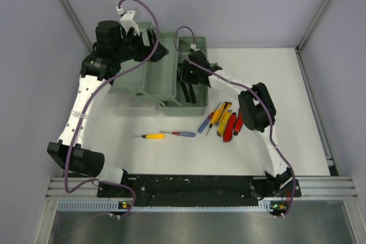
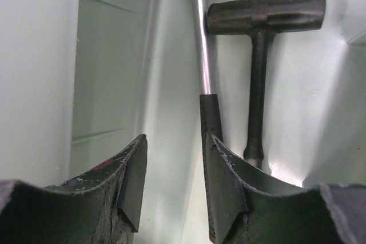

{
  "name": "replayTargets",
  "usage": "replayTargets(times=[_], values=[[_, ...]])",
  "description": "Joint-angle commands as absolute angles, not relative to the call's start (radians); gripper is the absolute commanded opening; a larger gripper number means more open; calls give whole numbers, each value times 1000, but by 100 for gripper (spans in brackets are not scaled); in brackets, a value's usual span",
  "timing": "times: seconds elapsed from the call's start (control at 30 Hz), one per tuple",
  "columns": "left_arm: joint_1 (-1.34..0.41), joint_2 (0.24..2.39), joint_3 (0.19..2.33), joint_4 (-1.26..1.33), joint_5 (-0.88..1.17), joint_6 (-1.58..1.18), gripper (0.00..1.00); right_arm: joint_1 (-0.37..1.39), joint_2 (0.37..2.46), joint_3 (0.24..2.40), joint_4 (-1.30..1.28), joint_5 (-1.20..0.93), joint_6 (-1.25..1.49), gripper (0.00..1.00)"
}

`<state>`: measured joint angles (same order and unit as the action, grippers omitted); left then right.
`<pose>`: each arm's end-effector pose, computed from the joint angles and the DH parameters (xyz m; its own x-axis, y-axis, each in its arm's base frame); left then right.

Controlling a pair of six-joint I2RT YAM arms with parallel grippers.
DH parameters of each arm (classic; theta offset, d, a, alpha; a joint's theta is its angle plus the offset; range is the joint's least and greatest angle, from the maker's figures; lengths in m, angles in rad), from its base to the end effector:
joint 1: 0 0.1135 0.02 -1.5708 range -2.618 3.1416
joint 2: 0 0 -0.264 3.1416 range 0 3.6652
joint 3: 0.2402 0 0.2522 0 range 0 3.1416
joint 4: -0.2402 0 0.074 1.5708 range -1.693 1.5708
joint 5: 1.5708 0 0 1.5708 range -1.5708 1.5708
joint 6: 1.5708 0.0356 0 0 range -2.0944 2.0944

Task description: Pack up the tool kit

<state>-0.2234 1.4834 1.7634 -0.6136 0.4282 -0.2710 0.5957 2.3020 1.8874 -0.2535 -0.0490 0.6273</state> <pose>0.3052 -0.0845 0.4670 -0.4640 -0.1443 -0.8740 0.4774 0.7904 -0.3839 0.4383 0.2992 0.1984 -0.7628 0.1912 -0.6177 -0.1785 0.8559 0.4853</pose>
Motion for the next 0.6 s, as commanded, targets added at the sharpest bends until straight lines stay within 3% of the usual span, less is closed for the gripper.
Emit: replayTargets(times=[0.0, 0.43, 0.57], values=[[-224, 1450, 1761, -591, 431, -270, 93, 606, 2241, 1905, -244, -29, 603, 44], [-225, 1447, 1753, -583, 517, -261, 93, 606, 2002, 1778, -284, 77, 513, 43], [-225, 1440, 1747, -581, 508, -258, 93, 606, 1873, 1675, -288, 68, 419, 50]])
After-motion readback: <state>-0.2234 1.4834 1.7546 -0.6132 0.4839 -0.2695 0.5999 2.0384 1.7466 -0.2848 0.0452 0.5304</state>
